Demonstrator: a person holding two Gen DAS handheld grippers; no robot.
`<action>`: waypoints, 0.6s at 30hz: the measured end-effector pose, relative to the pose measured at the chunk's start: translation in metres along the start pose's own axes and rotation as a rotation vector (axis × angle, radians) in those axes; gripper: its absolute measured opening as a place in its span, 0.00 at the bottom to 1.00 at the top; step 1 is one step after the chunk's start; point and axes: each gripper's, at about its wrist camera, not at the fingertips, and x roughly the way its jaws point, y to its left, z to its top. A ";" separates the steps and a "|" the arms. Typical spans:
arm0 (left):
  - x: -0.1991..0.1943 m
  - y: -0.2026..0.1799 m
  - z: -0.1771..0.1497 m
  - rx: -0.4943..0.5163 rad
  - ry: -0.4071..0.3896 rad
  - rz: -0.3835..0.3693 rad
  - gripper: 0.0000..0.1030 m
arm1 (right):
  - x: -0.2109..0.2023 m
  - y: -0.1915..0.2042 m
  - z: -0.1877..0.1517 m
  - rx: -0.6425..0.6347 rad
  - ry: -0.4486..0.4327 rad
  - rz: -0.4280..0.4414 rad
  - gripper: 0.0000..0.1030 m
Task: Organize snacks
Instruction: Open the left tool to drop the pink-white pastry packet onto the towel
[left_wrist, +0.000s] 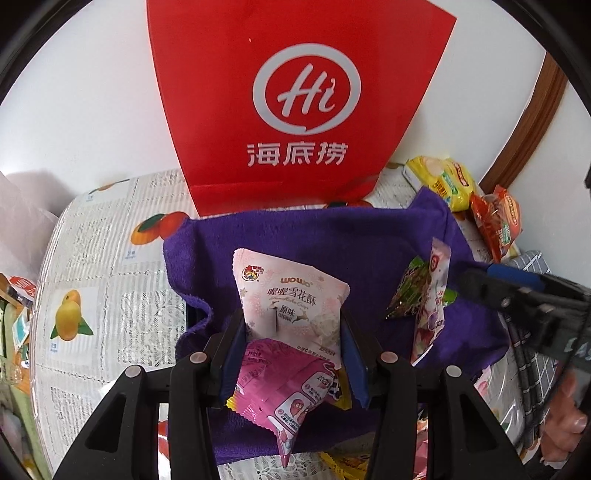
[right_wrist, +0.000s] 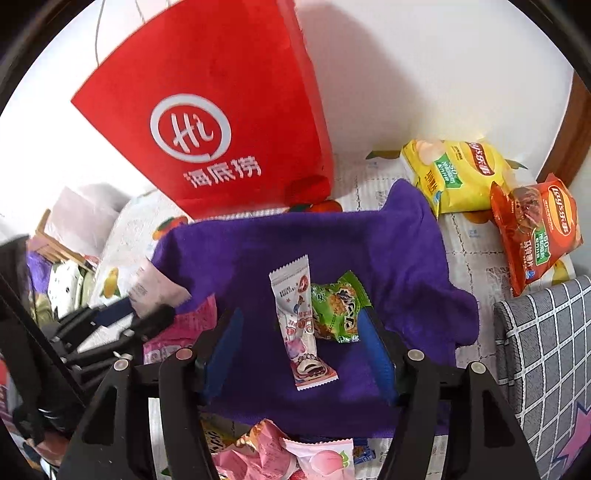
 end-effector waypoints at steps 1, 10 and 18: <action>0.002 0.000 0.000 0.000 0.009 0.004 0.46 | -0.001 0.000 0.000 0.006 -0.006 0.003 0.62; 0.006 -0.008 -0.002 0.029 0.041 0.016 0.56 | -0.002 -0.001 0.000 0.017 -0.019 -0.011 0.62; -0.005 -0.004 0.001 0.009 0.027 0.004 0.67 | -0.022 0.004 -0.002 0.008 -0.101 0.003 0.62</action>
